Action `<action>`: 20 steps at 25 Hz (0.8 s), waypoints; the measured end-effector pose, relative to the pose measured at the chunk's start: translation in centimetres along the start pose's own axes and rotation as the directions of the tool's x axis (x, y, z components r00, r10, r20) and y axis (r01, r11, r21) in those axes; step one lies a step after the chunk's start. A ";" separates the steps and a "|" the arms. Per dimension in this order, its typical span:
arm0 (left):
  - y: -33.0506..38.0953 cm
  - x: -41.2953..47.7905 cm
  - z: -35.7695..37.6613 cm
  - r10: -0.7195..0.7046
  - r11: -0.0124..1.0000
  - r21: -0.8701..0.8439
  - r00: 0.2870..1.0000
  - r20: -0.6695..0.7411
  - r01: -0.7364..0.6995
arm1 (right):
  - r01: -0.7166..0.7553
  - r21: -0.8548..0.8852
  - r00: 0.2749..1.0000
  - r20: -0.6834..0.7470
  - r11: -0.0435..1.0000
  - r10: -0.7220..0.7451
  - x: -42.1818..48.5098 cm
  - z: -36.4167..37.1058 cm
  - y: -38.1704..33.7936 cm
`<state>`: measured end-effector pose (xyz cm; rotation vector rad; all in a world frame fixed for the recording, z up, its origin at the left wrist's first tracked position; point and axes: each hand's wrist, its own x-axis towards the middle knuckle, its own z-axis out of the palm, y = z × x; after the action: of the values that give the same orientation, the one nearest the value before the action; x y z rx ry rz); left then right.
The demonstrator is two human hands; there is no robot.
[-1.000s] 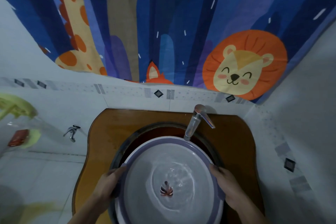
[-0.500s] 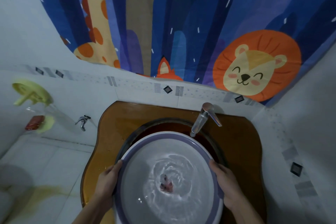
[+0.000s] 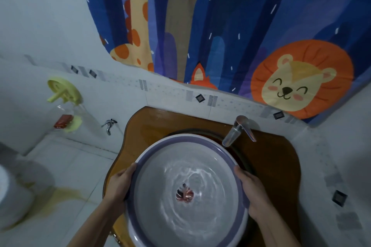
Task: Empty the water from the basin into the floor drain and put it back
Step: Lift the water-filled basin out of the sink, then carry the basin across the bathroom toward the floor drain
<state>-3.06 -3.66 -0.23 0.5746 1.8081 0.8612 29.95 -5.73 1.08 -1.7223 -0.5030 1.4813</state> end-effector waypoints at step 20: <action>1.2 -8.1 -8.5 0.001 0.945 -0.315 0.966 -0.260 -0.086 | 0.174 -0.097 0.928 0.349 0.980 -0.130 -2.8 6.7 -6.5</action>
<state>-7.87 -11.19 7.44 0.3015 1.8328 1.2829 24.15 -1.76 7.81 -1.4835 -0.9112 1.6710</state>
